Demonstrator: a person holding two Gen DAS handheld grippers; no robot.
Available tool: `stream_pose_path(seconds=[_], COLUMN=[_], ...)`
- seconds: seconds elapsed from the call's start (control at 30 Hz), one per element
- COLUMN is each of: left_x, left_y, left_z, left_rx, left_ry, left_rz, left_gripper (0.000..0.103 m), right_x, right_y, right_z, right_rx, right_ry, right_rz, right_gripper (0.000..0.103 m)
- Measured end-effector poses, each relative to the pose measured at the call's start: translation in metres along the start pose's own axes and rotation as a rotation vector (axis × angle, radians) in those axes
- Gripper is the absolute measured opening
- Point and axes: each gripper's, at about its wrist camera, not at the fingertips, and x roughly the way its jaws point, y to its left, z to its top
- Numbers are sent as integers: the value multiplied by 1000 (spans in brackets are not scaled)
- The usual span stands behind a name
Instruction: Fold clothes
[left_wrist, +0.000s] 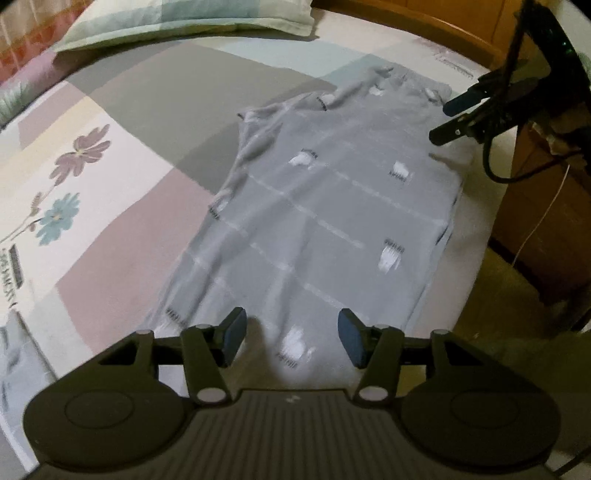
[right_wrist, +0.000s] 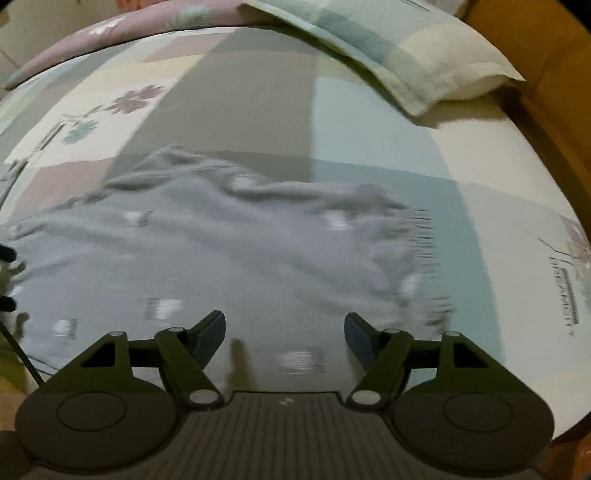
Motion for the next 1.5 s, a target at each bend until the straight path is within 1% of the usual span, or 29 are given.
stream_pose_path(seconds=[0.1,0.17,0.2,0.27,0.33,0.4,0.47,0.53,0.57,0.63,0.73,0.83,0.87,0.9,0.93,1.0,1.1,1.17,1.33,1.4,1.5], left_x=[4,-3,-6,-14,-21,-17,-7,2,7,19,33,39,39,40,42,45,49,51,47,43,28], left_y=[6,8,8,11,13,13,10,4,1,-6,-18,-22,-21,-19,-17,-14,-9,-6,-6,-6,-7], left_z=[-17,-25,-27,-23,-18,-3,14,26,31,37,41,46,47,48,50,54,58,59,56,57,54], left_rx=[-24,-26,-32,-67,-100,-132,-159,-182,-196,-232,-268,-306,-325,-343,-357,-364,-376,-390,-405,-412,-408], left_ry=[55,66,66,41,15,-12,-17,-13,-4,37,99,138,154,172,191,226,265,280,262,254,153], left_rz=[10,14,20,47,76,122,164,174,177,179,202,230,232,232,229,227,226,224,224,224,229], left_gripper=[55,55,55,55,55,55,55,55,55,55,55,58,60,62,63,71,78,79,79,76,77], right_x=[16,18,19,12,3,4,14,17,18,16,15,22,27,30,29,26,26,25,22,18,7], right_y=[20,26,29,29,32,30,27,20,16,2,-15,-27,-30,-30,-29,-26,-20,-16,-20,-22,-28], right_z=[-7,-14,-18,-13,-6,7,20,24,25,19,8,-6,-10,-15,-19,-25,-32,-36,-42,-40,-32], right_rx=[38,48,53,56,19,-7,-6,9,17,54,84,95,103,96,80,48,2,-27,-46,-34,14], right_ry=[39,41,42,48,-18,-76,-91,-112,-123,-138,-126,-90,-49,-31,-36,-45,-44,-53,-92,-101,-175], right_rz=[15,9,6,10,21,29,36,41,44,54,55,56,68,74,76,81,70,62,79,81,66], right_gripper=[76,82,82,82,82,84,84,84,84,84,84,87,90,92,94,102,103,103,103,103,103])
